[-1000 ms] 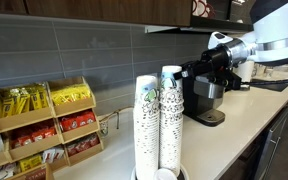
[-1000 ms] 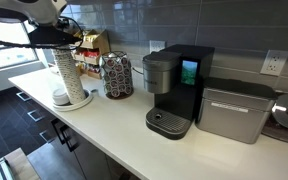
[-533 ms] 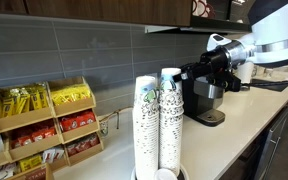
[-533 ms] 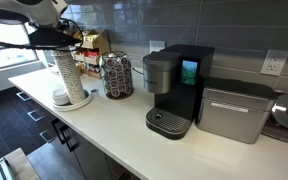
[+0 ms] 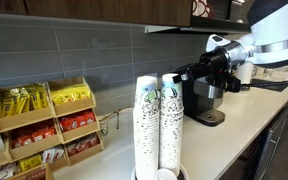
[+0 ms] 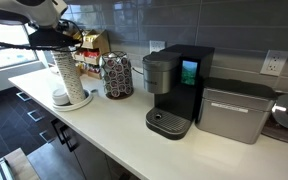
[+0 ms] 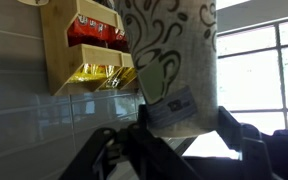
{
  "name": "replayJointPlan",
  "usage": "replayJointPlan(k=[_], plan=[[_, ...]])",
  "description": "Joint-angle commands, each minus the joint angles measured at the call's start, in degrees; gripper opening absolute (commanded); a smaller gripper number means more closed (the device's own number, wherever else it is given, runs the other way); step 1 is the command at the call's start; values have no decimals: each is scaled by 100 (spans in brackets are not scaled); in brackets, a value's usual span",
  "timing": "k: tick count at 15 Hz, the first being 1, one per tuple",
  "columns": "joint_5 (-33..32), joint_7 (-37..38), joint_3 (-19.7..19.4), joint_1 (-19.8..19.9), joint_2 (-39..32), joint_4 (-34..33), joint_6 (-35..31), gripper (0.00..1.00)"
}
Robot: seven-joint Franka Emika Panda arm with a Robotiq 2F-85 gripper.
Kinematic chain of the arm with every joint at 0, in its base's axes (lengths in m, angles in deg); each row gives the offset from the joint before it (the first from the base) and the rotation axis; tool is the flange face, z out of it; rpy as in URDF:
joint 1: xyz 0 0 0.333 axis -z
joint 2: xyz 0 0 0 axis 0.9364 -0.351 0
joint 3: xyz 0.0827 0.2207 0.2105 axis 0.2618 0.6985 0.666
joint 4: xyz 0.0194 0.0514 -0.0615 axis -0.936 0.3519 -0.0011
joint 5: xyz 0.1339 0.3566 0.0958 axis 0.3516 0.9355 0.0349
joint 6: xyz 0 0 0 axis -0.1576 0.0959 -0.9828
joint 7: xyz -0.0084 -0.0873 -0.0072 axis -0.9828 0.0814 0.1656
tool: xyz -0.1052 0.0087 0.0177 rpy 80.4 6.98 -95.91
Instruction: Pick up one paper cup from the right stack and put it the right way up on the kitchen counter
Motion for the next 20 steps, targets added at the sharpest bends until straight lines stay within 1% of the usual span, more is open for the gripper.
replayJointPlan(k=[1,5,10,11,12,13,14,15,16,20], plan=[[-12,13,37,79,22,30,175,42],[-59,58,49,100,83,-40,171,41],[-266,297,42,163,198,-275,193,41],[-300,362,27,166,199,-307,216,44],[-333,418,20,169,203,-317,224,84],[-347,449,3,162,201,-315,252,60],[-345,473,-4,157,194,-308,270,45],[-340,495,-3,157,180,-296,299,44],[-345,519,3,161,171,-285,321,40],[-342,581,13,166,172,-271,363,40]])
